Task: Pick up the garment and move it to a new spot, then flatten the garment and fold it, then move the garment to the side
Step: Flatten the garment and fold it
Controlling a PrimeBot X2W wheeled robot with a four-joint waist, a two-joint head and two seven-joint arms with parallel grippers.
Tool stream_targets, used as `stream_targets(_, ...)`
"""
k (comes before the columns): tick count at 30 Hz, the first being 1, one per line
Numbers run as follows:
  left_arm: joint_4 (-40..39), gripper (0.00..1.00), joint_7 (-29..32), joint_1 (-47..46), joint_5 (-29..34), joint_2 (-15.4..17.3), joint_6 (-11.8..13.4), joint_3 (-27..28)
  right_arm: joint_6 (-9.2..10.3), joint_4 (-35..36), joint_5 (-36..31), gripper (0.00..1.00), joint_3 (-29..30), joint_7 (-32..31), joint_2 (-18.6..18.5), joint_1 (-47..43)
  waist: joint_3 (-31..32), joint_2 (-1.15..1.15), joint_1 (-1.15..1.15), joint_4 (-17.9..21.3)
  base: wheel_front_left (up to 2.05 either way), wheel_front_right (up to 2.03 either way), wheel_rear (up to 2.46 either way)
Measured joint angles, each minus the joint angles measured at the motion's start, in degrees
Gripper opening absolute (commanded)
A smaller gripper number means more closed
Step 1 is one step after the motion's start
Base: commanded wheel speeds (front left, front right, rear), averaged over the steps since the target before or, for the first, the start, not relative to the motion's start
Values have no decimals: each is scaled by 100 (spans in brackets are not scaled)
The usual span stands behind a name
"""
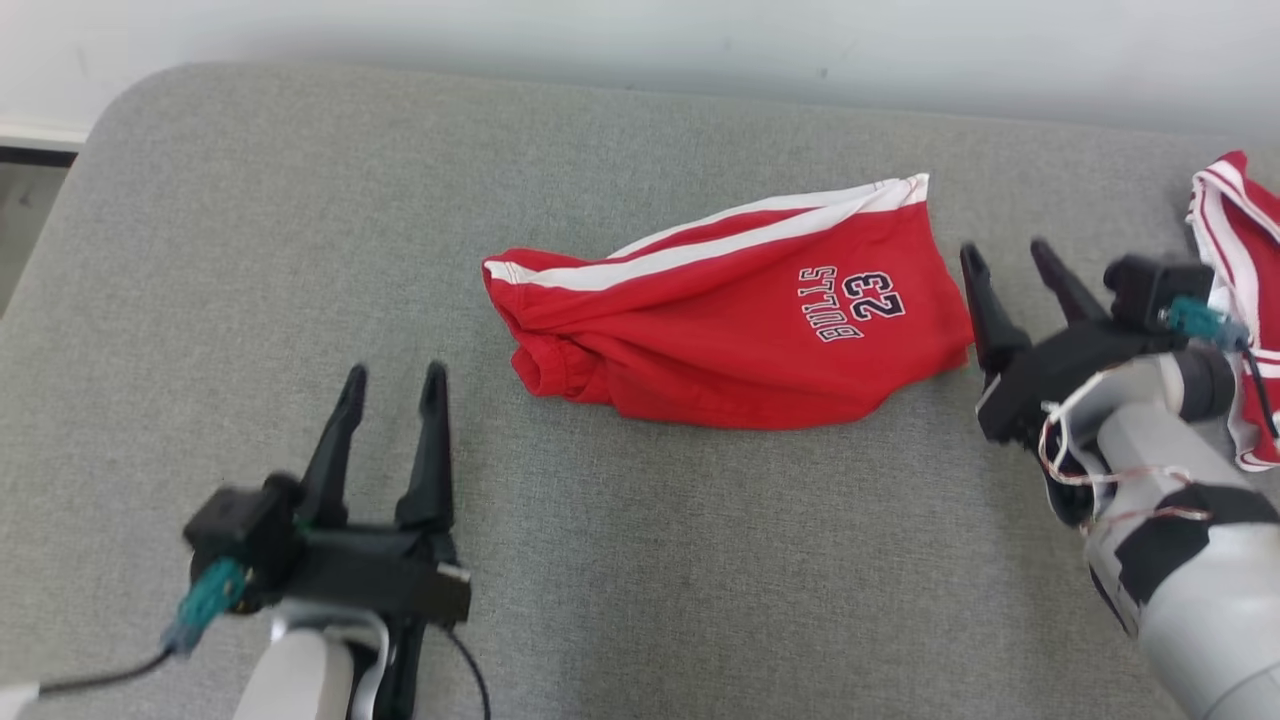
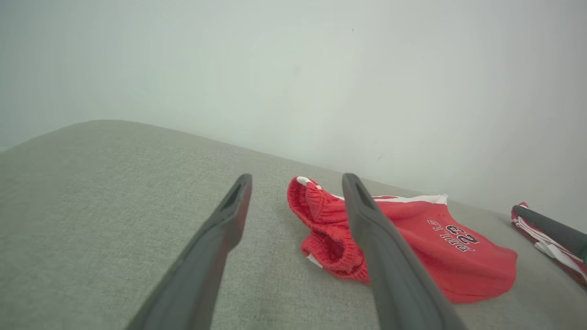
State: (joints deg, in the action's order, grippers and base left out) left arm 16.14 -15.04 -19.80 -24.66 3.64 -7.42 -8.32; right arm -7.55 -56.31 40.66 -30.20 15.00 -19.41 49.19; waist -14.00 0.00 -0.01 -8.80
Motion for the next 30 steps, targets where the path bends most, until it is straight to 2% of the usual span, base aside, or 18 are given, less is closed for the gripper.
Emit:
stream_targets(5,-471,100,-1,552,481,-58,0,321,0,-241,-96,100,165,-1,41,-268,62,0,0,-63,0,0,0)
stream_targets(11,-603,100,0,1056,471,-73,101,136,0,-612,-155,100,331,-1,143,-344,109,0,0,-220,0,0,0)
stream_targets(17,-665,100,-1,1142,335,-71,214,54,0,-1163,-141,100,400,-10,268,-257,72,0,1,-412,0,0,0)
stream_targets(22,-669,100,-1,1127,285,-74,246,-14,0,-1352,-81,100,394,-78,375,-199,25,0,1,-538,0,0,0)
stream_targets(23,-669,100,-1,1122,277,-74,257,-24,0,-1379,-82,79,387,-93,382,-181,14,0,1,-568,0,0,0)
stream_targets(25,-666,100,-1,1113,267,-73,283,-36,0,-1451,-58,5,381,-136,396,-125,-5,0,1,-611,0,0,0)
stream_targets(26,-659,100,-1,1110,263,-74,287,-41,0,-1471,-54,0,376,-135,399,-115,-10,0,1,-627,0,0,0)
stream_targets(30,-611,100,-1,1112,261,-75,291,-16,0,-1479,-4,0,367,-102,445,-124,27,0,1,-625,0,0,0)
